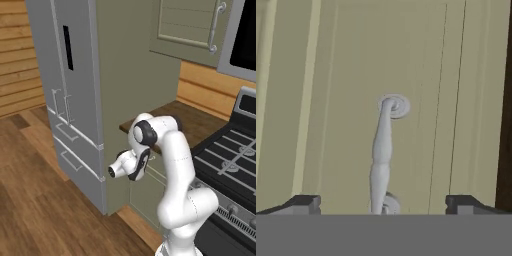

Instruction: Take a straw from the drawer in front and place it inside the glass cup on the dining counter.

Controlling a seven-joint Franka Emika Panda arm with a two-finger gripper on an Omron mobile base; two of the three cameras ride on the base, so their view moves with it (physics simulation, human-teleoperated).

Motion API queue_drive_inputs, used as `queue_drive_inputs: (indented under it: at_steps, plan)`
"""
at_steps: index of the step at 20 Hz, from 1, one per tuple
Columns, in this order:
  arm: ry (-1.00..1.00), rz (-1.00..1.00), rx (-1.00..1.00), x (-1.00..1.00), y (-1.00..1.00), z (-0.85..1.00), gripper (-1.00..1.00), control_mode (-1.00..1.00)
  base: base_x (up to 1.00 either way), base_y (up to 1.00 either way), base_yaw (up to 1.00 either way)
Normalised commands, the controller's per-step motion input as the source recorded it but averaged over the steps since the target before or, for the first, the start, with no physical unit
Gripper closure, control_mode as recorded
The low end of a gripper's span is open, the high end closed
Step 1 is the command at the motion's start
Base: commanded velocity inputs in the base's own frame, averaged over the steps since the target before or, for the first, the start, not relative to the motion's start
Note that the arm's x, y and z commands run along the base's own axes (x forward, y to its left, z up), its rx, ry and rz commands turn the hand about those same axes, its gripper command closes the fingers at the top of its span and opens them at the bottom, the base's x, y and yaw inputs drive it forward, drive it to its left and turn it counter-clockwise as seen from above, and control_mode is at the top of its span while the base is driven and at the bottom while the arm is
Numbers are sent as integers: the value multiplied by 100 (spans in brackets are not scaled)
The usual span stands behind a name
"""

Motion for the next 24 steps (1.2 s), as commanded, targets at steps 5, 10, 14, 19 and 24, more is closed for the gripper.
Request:
queue_drive_inputs:
  at_steps: [5,10,14,19,24]
  plan:
    - [1,0,-3,38,0,-44,-100,-100,0,0,0]
    - [0,0,-1,41,0,-24,-100,-100,0,0,0]
    - [-1,0,0,20,-1,0,-100,-100,0,0,0]
    - [-7,0,0,0,-20,0,-100,-100,0,0,0]
    - [-8,0,0,0,-25,1,-100,-100,0,0,0]
